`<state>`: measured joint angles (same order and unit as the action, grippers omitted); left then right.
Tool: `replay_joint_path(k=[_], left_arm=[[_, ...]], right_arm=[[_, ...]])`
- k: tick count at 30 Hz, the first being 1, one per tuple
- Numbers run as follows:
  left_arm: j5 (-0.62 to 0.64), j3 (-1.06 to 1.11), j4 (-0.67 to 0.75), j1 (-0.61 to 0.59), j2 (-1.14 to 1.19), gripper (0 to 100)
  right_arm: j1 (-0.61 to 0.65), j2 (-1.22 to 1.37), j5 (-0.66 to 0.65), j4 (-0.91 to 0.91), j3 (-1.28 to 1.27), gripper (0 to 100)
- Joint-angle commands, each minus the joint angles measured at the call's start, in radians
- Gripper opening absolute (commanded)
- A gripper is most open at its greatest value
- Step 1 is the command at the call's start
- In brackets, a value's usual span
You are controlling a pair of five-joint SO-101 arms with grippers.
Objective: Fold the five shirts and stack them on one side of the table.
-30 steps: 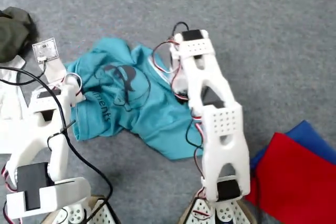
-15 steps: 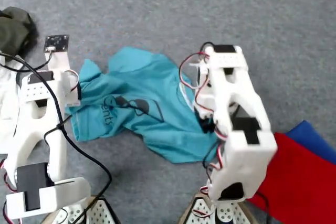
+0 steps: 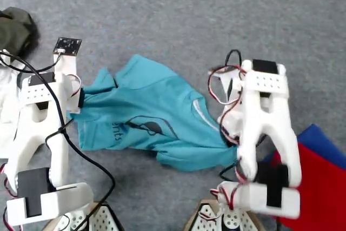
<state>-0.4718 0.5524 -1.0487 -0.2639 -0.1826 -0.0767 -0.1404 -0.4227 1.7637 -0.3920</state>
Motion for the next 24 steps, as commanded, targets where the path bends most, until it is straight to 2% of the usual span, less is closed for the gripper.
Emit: replay_joint_path(k=[1, 3, 6, 13, 18, 24], left_arm=[[-0.005, -0.032, 0.002, 0.003, -0.004, 2], [-0.005, -0.031, 0.002, 0.005, -0.004, 2], [-0.005, -0.029, 0.002, 0.006, -0.004, 2], [-0.005, -0.026, 0.003, 0.008, -0.004, 2], [0.000, 0.052, 0.137, 0.008, -0.004, 2], [0.002, 0.138, 0.281, 0.009, -0.004, 2]], right_arm=[[0.035, -0.153, -0.017, 0.023, 0.110, 19.2], [0.082, -0.168, 0.011, 0.020, 0.196, 21.3], [0.133, -0.097, 0.180, 0.020, 0.372, 18.0], [0.321, 0.328, 0.354, 0.018, 0.803, 15.5], [0.460, 0.759, 0.433, 0.018, 1.224, 15.5], [0.507, 1.159, 0.471, 0.020, 1.629, 15.5]])
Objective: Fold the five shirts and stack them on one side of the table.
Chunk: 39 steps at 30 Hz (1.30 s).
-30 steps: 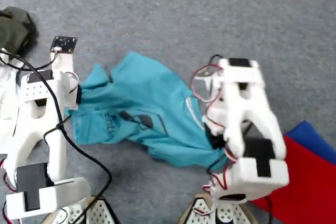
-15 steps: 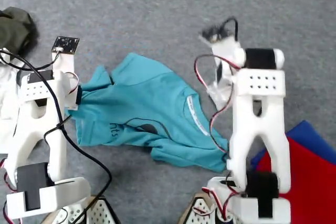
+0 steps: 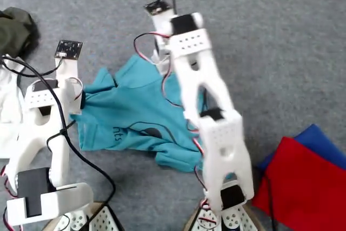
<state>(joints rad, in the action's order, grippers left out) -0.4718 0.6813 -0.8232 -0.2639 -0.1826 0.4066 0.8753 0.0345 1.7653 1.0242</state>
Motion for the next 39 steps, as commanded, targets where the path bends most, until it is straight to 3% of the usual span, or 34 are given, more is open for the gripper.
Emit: replay_joint_path(k=[1, 9, 13, 16, 26, 32, 39], left_arm=[[0.002, 0.014, 0.061, 0.009, -0.004, 2], [0.002, 0.015, 0.066, 0.011, -0.004, 2], [0.002, 0.015, 0.066, 0.011, -0.002, 2], [0.002, 0.015, 0.066, 0.011, -0.002, 2], [0.002, 0.015, 0.066, 0.011, -0.002, 2], [0.002, 0.015, 0.066, 0.011, -0.002, 2], [0.002, 0.015, 0.066, 0.011, -0.002, 2]], right_arm=[[0.027, 0.188, 0.014, 0.020, 0.248, 15.6], [-0.013, 0.303, 0.046, 0.020, 0.246, 15.0], [-0.025, 0.303, 0.032, 0.020, 0.193, 2.2], [-0.030, 0.286, -0.003, 0.023, 0.131, 0.7], [-0.028, -0.002, -0.051, 0.020, -0.423, 0.5], [0.016, -0.157, -0.150, 0.017, -0.661, 0.8], [0.094, -0.309, -0.166, 0.017, -0.707, 24.8]])
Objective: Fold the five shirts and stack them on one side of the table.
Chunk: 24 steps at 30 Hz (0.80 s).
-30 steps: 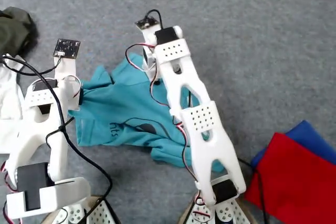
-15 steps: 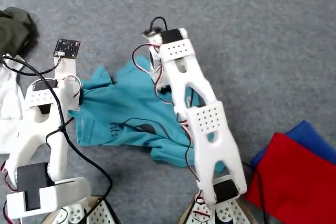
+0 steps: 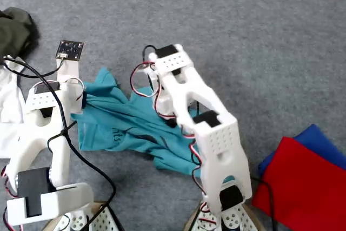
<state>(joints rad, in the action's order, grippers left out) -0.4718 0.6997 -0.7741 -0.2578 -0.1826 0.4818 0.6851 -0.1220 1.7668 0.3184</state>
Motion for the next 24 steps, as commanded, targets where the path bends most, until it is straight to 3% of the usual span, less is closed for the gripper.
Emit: replay_joint_path(k=[1, 10, 19, 24], left_arm=[[0.002, -0.003, 0.017, 0.005, -0.002, 2], [0.002, -0.003, 0.017, 0.005, -0.002, 2], [0.002, -0.003, 0.017, 0.005, -0.002, 2], [0.002, -0.003, 0.018, 0.005, -0.002, 2]], right_arm=[[0.021, -0.145, -0.012, 0.015, 0.007, 27.6], [-0.099, -0.275, -0.044, 0.015, 0.358, 25.4], [-0.102, 0.194, 0.009, -0.032, 0.768, 16.8], [-0.097, 0.430, 0.031, 0.017, 1.015, 16.8]])
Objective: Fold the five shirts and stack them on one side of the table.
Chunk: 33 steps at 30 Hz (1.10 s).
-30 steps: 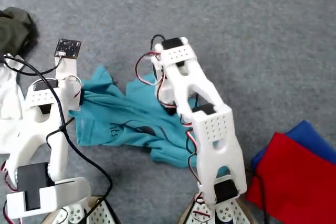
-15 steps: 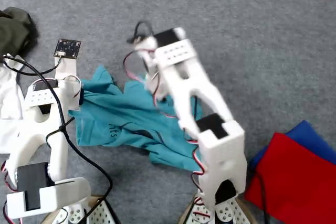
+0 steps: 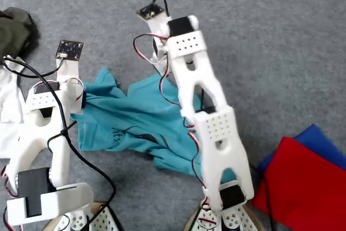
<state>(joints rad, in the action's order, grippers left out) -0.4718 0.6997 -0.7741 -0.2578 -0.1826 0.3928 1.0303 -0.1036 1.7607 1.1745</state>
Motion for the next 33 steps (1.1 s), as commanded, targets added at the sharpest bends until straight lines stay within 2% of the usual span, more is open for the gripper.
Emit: replay_joint_path(k=[1, 10, 15, 16, 24, 30, 33], left_arm=[[0.002, -0.003, 0.018, 0.005, -0.002, 2], [0.002, -0.003, 0.018, 0.005, -0.001, 2], [0.002, -0.003, 0.018, 0.005, -0.001, 2], [0.002, -0.003, 0.018, 0.005, -0.001, 2], [0.002, -0.003, 0.018, 0.005, -0.001, 2], [0.002, -0.003, 0.018, 0.005, -0.001, 2], [0.002, -0.003, 0.018, 0.005, -0.001, 2]], right_arm=[[-0.008, 0.111, 0.017, 0.023, 0.186, 16.8], [0.065, 0.147, 0.031, 0.023, 0.170, 16.4], [0.105, 0.117, 0.026, 0.025, 0.163, 1.2], [0.108, 0.110, 0.025, 0.025, 0.163, 0.6], [0.108, 0.044, 0.029, 0.026, 0.127, 1.6], [0.117, -0.174, 0.026, 0.026, 0.102, 1.6], [0.171, -0.229, -0.002, 0.023, 0.071, 1.6]])
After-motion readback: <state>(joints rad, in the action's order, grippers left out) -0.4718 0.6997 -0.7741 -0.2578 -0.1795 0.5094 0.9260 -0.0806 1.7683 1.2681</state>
